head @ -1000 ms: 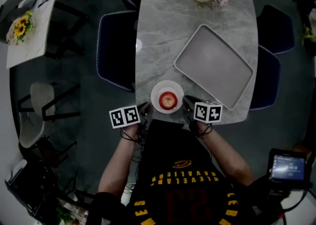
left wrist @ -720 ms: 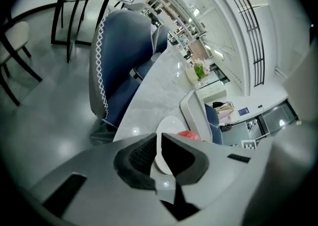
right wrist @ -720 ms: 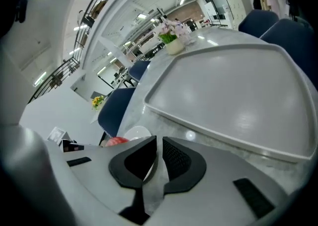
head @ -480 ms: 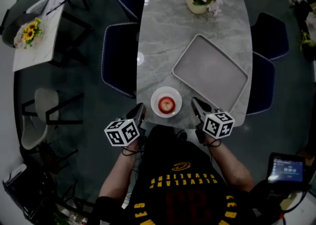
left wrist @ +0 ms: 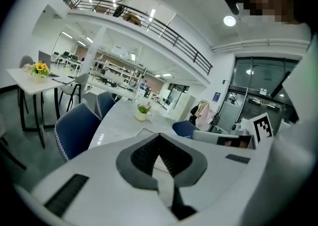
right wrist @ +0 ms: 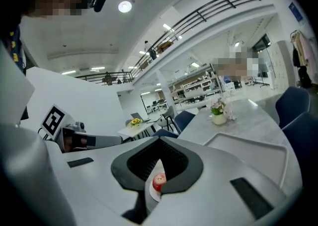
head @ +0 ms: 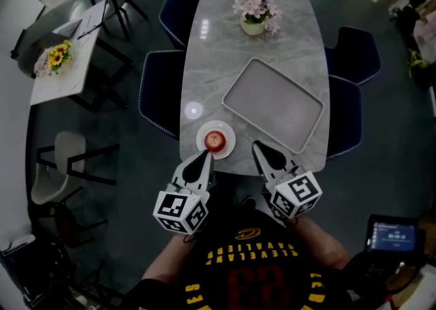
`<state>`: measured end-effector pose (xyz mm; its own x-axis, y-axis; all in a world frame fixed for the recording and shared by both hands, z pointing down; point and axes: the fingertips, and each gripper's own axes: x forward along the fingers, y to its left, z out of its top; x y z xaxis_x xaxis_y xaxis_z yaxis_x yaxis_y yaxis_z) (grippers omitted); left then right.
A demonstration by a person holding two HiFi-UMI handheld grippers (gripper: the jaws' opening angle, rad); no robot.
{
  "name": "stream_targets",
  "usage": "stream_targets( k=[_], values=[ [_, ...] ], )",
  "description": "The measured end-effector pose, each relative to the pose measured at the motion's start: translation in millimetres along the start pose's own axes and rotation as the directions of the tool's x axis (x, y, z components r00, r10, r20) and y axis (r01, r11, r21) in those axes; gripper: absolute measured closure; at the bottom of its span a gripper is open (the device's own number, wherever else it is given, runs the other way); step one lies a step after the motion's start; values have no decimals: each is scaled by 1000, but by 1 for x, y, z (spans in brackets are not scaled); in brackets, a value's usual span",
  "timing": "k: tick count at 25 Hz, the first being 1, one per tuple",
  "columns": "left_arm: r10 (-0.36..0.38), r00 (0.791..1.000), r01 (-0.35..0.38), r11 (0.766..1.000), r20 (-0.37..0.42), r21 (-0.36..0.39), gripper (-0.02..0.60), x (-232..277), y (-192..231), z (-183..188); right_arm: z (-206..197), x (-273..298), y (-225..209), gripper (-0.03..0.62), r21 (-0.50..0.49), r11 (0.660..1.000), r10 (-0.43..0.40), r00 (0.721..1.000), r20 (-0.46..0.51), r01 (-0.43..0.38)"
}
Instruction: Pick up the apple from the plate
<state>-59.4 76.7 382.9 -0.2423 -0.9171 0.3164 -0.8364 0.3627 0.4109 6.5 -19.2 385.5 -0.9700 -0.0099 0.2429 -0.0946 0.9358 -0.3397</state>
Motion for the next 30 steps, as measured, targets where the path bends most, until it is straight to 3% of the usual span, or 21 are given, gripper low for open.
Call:
stream_targets(
  k=[3,7,13,17,23,30],
  values=[
    [-40,994,36,998,97,47,581,-21,-48,22,20,-34,16,588,-55,998,-1,997,72,5],
    [-107,972,78,987,211,140,581,-52,-110,50,40,-82,33,588,-94,995,-11,986,164,27],
    [-199,938,141,967,285,212,581,-79,-183,60,67,-140,60,588,-227,971,-8,960,280,74],
    [-221,936,152,956,275,251,581,-92,-213,43,69,-164,73,588,-277,957,-2,953,304,91],
    [-201,954,142,955,220,260,581,-97,-216,21,62,-180,79,588,-284,955,7,949,317,88],
    [-250,943,167,925,218,340,581,-104,-207,31,66,-168,98,588,-320,939,-7,941,340,123]
  ],
)
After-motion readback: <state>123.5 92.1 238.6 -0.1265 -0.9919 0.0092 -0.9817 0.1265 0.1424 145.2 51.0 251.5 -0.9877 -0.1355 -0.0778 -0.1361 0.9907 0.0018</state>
